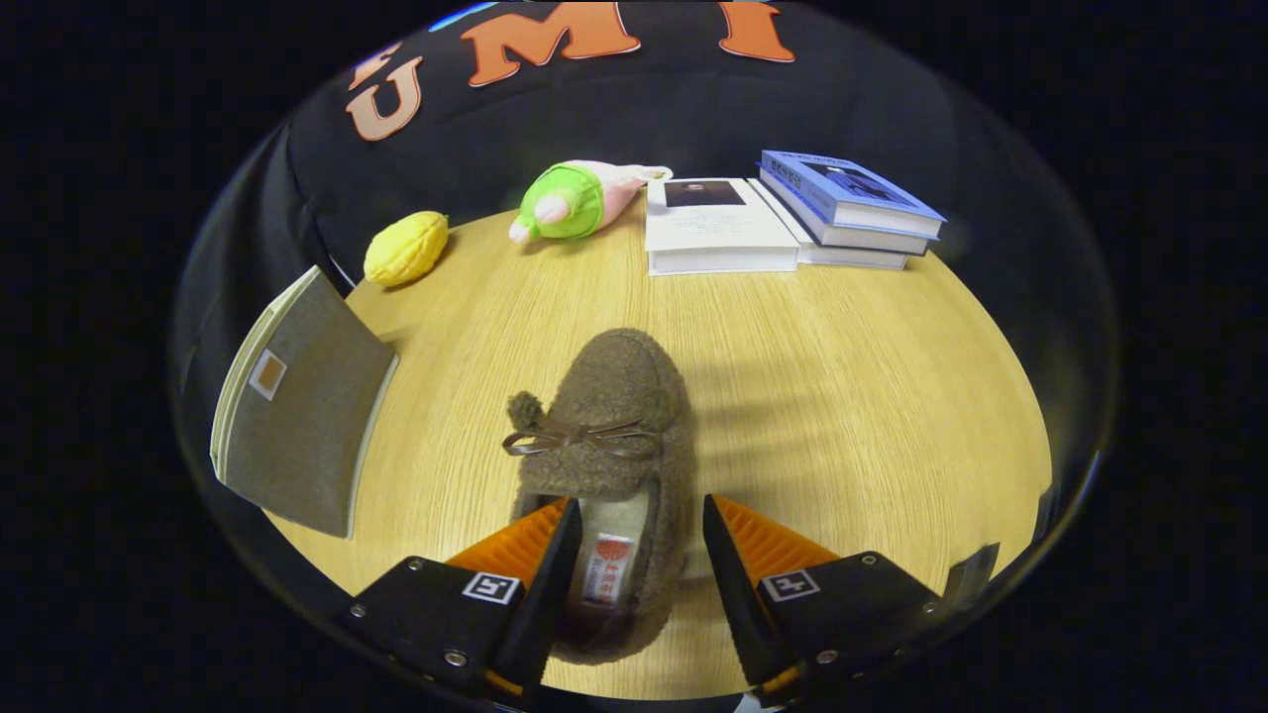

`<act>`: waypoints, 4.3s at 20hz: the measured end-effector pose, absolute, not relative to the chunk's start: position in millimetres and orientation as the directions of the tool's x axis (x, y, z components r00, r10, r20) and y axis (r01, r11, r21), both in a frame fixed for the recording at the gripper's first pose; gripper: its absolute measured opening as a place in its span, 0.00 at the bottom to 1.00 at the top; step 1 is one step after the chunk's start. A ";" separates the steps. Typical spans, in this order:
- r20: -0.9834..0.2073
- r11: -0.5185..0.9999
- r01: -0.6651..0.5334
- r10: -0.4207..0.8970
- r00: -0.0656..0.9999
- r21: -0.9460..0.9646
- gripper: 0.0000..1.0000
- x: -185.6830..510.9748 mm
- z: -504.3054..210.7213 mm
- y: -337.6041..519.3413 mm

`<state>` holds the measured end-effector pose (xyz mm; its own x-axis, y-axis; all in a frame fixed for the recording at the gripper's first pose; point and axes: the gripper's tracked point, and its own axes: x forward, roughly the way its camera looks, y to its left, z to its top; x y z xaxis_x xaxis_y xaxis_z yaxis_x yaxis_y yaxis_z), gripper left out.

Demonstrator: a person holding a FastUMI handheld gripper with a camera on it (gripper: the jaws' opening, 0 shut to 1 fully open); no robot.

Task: Open the storage box then place both shoes into the box .Put the left shoe in first, then the right shoe, with the right side of both shoes facing outward in a uniform manner.

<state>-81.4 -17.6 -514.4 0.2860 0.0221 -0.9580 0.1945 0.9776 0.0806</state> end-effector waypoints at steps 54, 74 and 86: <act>-0.832 0.900 0.068 0.366 0.416 0.430 0.04 65.2 -356.8 305.7; -0.858 0.942 0.053 0.276 0.434 0.330 0.60 63.6 -370.2 313.3; -0.639 0.947 -0.079 0.271 0.720 0.312 0.98 62.7 -263.7 222.6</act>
<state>62.7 222.6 -263.7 0.7198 0.2707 -0.6393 -0.0788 0.9467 0.3122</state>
